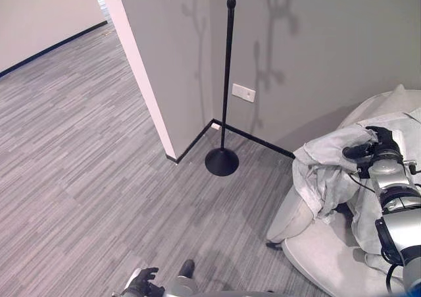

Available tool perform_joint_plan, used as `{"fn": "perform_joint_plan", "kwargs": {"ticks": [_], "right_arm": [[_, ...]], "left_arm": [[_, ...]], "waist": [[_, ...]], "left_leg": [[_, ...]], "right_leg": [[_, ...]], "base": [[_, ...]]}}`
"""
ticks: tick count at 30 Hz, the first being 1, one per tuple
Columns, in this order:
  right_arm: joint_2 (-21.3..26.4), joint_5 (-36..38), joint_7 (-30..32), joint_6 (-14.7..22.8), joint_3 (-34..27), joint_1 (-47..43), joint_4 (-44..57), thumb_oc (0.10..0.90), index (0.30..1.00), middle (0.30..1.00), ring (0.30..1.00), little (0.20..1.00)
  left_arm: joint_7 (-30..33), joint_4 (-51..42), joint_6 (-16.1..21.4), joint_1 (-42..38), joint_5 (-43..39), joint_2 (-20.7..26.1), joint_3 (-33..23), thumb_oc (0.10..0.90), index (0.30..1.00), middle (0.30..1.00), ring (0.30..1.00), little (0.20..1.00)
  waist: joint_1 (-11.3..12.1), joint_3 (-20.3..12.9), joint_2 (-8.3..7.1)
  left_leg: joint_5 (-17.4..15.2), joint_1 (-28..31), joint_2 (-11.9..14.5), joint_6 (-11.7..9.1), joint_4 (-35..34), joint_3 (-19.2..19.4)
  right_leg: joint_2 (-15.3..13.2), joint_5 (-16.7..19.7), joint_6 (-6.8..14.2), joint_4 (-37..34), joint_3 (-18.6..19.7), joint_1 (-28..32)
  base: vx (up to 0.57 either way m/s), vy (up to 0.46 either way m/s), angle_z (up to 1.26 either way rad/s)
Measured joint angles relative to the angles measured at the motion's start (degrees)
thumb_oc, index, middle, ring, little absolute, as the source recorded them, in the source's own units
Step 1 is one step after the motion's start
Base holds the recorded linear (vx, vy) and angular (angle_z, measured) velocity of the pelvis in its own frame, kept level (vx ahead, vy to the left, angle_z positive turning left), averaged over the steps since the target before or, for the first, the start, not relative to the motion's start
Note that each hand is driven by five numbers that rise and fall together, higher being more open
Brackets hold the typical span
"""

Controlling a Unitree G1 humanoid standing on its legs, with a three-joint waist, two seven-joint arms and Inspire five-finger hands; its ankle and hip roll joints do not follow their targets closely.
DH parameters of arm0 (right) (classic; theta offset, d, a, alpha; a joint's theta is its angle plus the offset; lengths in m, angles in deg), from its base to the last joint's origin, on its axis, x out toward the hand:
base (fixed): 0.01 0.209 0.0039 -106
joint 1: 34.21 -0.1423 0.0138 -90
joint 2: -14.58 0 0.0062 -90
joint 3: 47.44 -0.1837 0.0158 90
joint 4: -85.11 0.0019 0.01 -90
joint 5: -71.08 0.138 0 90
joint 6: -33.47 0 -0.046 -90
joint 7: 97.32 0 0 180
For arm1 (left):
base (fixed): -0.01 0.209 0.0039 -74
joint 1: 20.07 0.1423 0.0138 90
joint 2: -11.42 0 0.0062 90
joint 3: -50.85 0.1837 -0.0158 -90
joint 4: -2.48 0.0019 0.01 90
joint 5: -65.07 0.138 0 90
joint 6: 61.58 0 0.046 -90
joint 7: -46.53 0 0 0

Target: Hang the clothes on the sofa on the clothes rack.

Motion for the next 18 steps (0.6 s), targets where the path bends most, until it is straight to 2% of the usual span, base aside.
{"fn": "perform_joint_plan", "kwargs": {"ticks": [8, 16, 18], "right_arm": [[-1.9, -2.5, -3.8, -2.0, 2.0, 0.5, 1.8, 0.400, 0.300, 0.300, 0.300, 0.300], [-1.6, -3.6, -3.8, -3.2, 1.5, 3.3, 11.1, 0.400, 0.300, 0.300, 0.300, 0.300], [-0.2, -5.3, -3.1, -4.0, -1.4, 7.8, 21.5, 0.400, 0.300, 0.300, 0.300, 0.300]], "left_arm": [[-0.5, 0.0, 0.0, -0.1, 0.0, 0.4, 0.0, 0.800, 0.900, 0.900, 0.900, 0.900], [-0.5, 0.0, -0.1, 0.4, 0.0, 0.4, -0.7, 0.800, 0.900, 0.900, 0.900, 0.900], [-0.6, 0.0, -0.1, 1.1, -0.1, 0.2, -3.2, 0.800, 0.900, 0.900, 0.900, 0.900]], "waist": [[-0.1, -0.8, -0.48], [-1.7, -0.9, -0.45], [-1.6, -0.9, -0.46]], "left_leg": [[0.1, 0.1, -0.1, 0.0, 0.1, 0.0], [0.1, 0.5, -0.4, 0.0, 0.0, 0.5], [0.1, 1.3, -0.4, 0.1, -0.3, 1.0]], "right_leg": [[-0.1, 0.1, 0.1, 0.0, 0.1, 0.1], [-0.5, 0.2, 0.3, 0.3, 0.6, 0.1], [-0.6, 0.3, 0.3, 0.3, 1.2, 0.3]], "base": [[0.00, 0.004, 0.00], [-0.02, 0.017, -0.03], [-0.02, 0.022, -0.14]]}}
